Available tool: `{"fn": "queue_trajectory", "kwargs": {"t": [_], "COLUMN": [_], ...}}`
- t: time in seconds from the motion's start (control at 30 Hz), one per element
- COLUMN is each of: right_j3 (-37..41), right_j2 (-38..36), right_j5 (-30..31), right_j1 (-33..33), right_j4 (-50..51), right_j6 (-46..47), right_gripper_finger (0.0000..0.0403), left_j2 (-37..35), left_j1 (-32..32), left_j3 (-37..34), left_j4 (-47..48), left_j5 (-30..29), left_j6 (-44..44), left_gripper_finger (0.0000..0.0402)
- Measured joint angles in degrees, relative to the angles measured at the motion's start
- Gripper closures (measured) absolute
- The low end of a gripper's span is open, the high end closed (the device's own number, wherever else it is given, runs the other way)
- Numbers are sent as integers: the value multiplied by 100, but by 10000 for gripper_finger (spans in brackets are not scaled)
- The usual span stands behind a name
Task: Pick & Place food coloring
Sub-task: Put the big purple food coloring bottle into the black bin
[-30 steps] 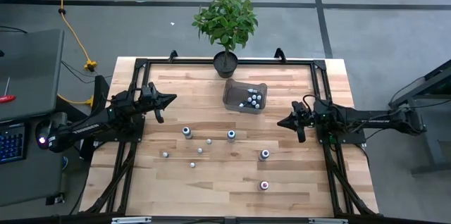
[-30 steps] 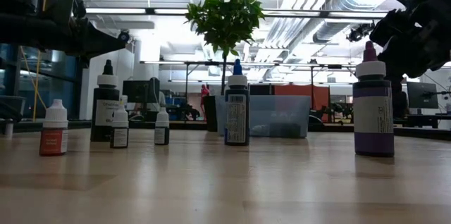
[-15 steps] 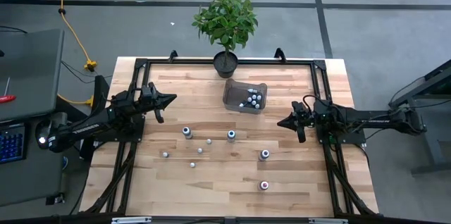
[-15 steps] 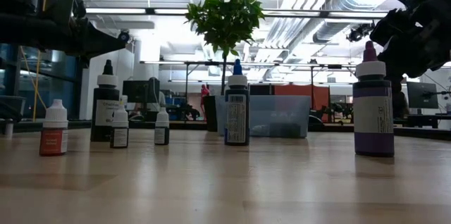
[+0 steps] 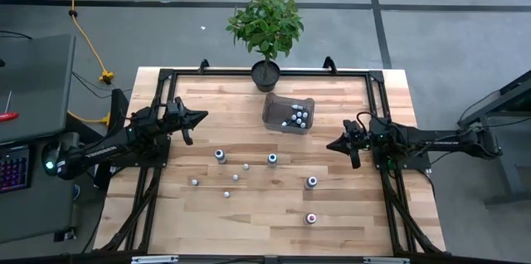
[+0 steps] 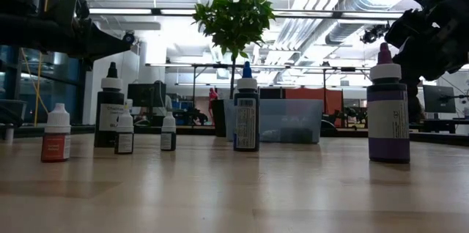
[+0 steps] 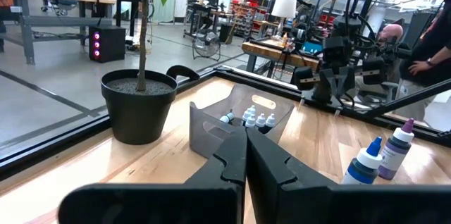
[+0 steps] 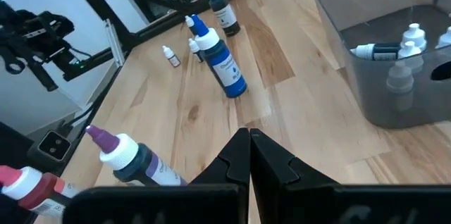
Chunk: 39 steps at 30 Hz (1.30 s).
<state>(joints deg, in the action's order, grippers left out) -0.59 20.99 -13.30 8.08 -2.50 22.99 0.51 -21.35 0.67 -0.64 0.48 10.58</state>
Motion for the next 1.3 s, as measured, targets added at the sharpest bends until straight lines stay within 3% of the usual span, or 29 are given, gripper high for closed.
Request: {"fn": "queue_trajectory", "kwargs": {"t": [0.1, 0.23, 0.33, 0.53, 0.7, 0.8, 0.97, 1.17, 1.3], "right_j3": [-270, -1194, -1618, -2932, -4376, -5221, -6348, -6993, -7088], "right_j2": [-4, 39, 309, 1286, 2331, 3073, 4242, 5281, 5698], "right_j5": [-80, 125, 443, 563, 1697, 1918, 1400, -125, -87], "right_j1": [-2, -25, -330, -921, -1357, -1531, -1678, -1908, -2130], "right_j4": [623, 2092, 2119, 2845, 4474, 5109, 5694, 5862, 5846], "right_j6": [-155, -539, -367, -242, -546, -577, -508, -357, -241], "right_gripper_finger": [403, 403, 403, 403, 403, 403, 403, 403, 403], "left_j2": [0, -1, -2, 0, -1, -2, -1, 0, 0], "left_j1": [-1, 1, 1, -1, 1, 0, 1, 1, 1], "left_j3": [0, 0, 0, 0, 0, 0, 0, 0, 0], "left_j4": [0, 0, 0, 0, 0, 0, 0, 0, 0], "left_j5": [1, -1, 1, 1, 3, 2, 2, 1, 1], "left_j6": [0, 1, -1, -1, 1, -1, -1, -1, 1], "left_gripper_finger": [401, 401, 401, 401, 401, 401, 401, 401, 401]}}
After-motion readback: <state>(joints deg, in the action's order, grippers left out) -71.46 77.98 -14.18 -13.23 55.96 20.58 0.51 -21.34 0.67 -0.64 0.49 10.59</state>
